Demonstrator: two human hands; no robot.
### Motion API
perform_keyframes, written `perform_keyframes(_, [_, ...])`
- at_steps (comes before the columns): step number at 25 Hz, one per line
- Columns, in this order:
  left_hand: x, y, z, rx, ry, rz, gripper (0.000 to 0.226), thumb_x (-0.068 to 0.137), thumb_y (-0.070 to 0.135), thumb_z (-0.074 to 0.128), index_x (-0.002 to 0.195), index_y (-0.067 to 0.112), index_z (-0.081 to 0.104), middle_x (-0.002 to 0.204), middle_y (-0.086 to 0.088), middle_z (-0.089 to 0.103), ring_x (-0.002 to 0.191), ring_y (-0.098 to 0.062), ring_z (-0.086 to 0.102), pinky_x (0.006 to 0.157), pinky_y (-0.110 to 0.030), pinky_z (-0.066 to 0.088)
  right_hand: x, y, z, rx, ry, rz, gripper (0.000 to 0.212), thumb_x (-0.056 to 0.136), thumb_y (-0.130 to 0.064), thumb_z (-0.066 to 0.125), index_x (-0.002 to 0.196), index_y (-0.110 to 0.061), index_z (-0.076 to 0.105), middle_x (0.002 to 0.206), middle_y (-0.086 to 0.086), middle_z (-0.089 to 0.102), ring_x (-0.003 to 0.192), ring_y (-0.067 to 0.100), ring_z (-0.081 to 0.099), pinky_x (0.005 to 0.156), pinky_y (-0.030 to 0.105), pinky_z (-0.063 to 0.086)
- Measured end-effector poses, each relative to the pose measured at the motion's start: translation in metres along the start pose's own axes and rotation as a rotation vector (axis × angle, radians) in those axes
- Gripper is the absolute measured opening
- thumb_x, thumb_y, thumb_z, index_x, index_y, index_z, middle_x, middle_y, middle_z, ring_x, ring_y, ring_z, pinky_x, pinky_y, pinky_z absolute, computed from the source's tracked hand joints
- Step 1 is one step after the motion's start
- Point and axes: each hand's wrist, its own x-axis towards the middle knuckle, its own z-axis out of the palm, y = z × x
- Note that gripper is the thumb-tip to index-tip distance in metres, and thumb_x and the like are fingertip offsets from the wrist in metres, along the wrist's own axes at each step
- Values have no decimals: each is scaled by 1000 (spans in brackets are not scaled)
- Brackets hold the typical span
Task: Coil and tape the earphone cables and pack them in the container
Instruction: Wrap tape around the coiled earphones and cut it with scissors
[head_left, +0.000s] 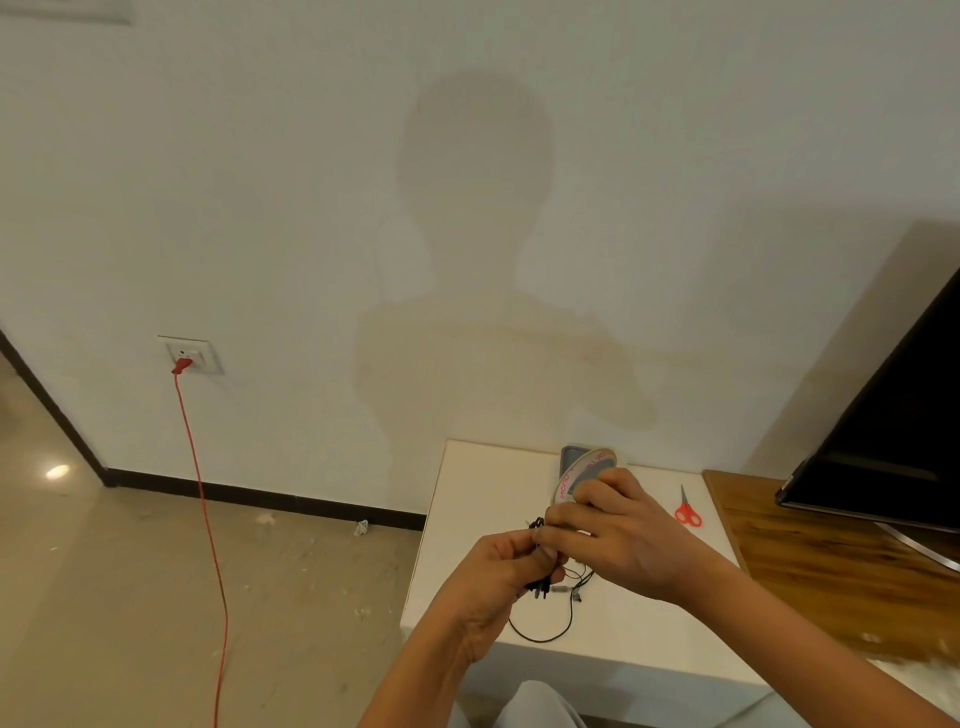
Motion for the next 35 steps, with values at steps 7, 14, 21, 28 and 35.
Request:
perform_keyframes(7, [-3,4,-3,-111,-39,-12,19,92,10,55,103,5,69,84,-5,70,73,-10,66,75,-19,51,-7,4,0,79,31,57,31,75,-26,78,103,-28,66,101,-12,70,90,12,43,80,29,30])
perform_keyframes(14, [-3,11,5,-282,-16,-135,29,101,16,40,102,3,66,78,-10,69,68,-15,66,75,-25,52,-9,12,-3,86,93,-1,21,84,-23,66,105,-26,69,99,-10,72,89,12,44,80,29,30])
perform_keyframes(21, [-2,10,3,-253,42,-121,29,100,16,41,97,6,68,79,-8,71,68,-13,68,75,-26,50,-19,3,5,27,110,54,27,89,-18,54,116,-19,52,104,-7,70,92,14,44,81,28,31])
perform_keyframes(28, [-1,12,7,-219,90,-35,28,101,12,40,111,7,66,87,-9,74,75,-14,70,70,-21,53,-21,-10,10,34,200,214,21,92,-21,54,113,-20,56,117,-3,69,97,15,48,82,28,32])
perform_keyframes(35, [1,12,8,-73,93,53,31,102,13,38,108,11,68,91,-14,74,86,-20,71,82,-26,53,-24,-26,17,94,154,380,52,71,-15,81,119,-18,62,117,-2,68,98,14,53,83,27,33])
